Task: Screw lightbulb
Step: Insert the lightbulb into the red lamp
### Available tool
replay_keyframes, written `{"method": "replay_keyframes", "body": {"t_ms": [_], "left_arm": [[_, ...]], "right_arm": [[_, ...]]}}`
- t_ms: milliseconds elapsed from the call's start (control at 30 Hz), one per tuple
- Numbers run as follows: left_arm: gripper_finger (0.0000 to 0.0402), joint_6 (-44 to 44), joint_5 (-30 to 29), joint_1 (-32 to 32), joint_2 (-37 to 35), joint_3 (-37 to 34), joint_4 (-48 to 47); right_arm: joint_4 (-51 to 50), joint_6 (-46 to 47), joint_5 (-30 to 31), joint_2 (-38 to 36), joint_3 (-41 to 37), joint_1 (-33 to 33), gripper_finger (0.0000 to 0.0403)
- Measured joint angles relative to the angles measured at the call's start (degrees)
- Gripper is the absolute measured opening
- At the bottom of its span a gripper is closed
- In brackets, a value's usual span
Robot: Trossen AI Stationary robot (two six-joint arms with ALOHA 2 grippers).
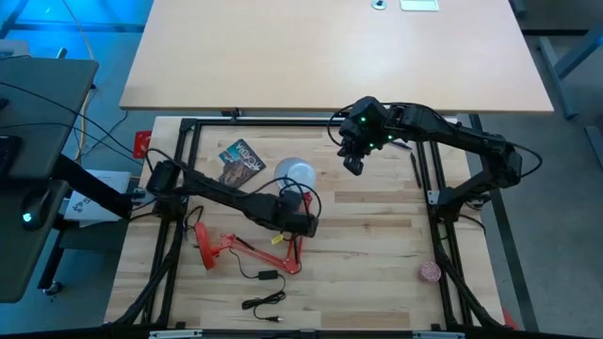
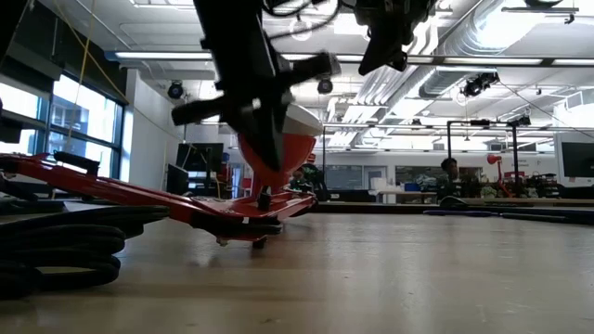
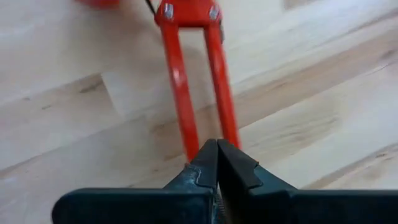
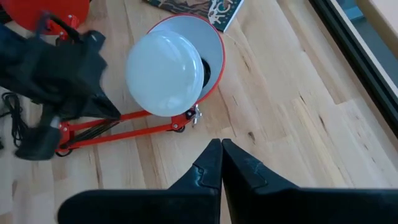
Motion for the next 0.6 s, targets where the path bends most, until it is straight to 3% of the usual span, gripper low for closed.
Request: {"method": "replay_keyframes", "body": {"t_ms": [467,600], "left_arm": [[0.0000,0.3,2.1,0.2,5.6,0.3,0.0],[0.0000,-0.2,4.9,-0.2,7.5,0.4,1.8]], "right_arm": [[-0.1,0.0,-0.3,0.0,0.0,-0.3,0.0000],[0.1,-0.2,-3.9,-1.2,0.0,-0.3,0.0000]]}}
